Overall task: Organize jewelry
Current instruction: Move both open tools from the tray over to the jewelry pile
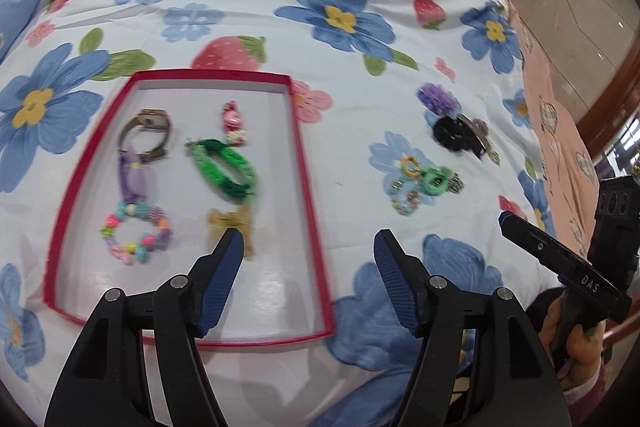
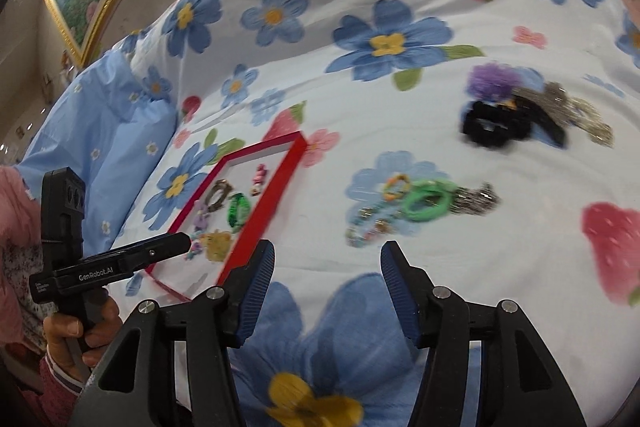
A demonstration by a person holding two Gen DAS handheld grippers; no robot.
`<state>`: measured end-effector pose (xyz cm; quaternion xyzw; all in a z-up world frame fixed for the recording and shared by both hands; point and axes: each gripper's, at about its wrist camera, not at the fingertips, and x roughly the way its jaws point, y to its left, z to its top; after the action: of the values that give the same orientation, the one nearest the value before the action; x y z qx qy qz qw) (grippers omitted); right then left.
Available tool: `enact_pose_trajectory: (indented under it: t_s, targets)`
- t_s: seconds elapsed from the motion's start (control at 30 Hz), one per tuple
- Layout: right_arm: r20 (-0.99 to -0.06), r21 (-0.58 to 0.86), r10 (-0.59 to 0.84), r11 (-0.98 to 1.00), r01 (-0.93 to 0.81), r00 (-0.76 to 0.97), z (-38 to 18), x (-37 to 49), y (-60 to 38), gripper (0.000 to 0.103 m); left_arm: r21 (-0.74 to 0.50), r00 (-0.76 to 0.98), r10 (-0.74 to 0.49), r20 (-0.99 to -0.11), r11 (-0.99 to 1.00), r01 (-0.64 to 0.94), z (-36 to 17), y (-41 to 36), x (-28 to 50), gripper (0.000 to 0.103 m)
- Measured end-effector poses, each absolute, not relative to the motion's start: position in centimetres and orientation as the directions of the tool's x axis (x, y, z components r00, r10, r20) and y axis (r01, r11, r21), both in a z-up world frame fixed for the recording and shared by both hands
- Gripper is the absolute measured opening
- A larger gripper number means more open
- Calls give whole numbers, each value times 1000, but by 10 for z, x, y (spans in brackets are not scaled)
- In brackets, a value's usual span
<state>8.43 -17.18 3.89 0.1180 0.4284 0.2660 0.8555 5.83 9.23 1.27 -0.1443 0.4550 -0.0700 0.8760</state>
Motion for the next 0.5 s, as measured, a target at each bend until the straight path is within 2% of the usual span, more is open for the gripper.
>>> enact_pose_trajectory:
  t_s: [0.5]
  targets:
    - [-682,397,484,874,-278,547,30,91,-214,57,-274,534,-272,-801,959,77,6,43,84,67]
